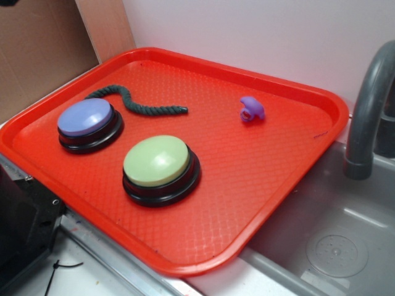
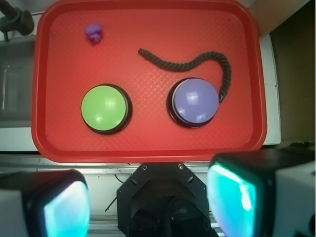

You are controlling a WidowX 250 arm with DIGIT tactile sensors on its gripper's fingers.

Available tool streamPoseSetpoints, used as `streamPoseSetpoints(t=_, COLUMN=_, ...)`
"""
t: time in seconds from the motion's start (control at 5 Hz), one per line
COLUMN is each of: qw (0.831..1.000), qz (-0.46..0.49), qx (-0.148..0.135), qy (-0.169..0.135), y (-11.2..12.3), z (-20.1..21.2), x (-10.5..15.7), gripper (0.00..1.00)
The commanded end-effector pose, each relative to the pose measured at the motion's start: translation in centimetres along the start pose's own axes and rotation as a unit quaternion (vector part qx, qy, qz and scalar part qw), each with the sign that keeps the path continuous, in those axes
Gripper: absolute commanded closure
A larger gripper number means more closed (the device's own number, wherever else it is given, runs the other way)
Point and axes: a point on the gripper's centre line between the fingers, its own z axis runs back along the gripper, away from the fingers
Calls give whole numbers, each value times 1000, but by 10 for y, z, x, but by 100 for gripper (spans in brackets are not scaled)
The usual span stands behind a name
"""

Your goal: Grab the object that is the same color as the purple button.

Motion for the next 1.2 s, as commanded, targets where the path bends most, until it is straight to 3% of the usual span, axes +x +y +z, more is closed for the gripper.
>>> streamPoseSetpoints(t=0.0, qw=1000, qz=0, qx=0, qy=0, y=0, z=0, x=0, gripper=0)
streamPoseSetpoints(t=0.4, qw=997, qz=70, qx=-14, qy=-5, y=-1, z=-14, x=25, gripper=0)
streamPoseSetpoints(t=0.6, qw=992, qz=123, qx=-21, qy=-24, y=-5, z=-28, x=44, gripper=0)
streamPoseSetpoints(t=0.8, qw=975, qz=206, qx=-13, qy=-82, y=-11, z=-44, x=68, gripper=0)
streamPoseSetpoints(t=1.0, qw=965, qz=246, qx=-30, qy=-82, y=-18, z=-66, x=97, gripper=0)
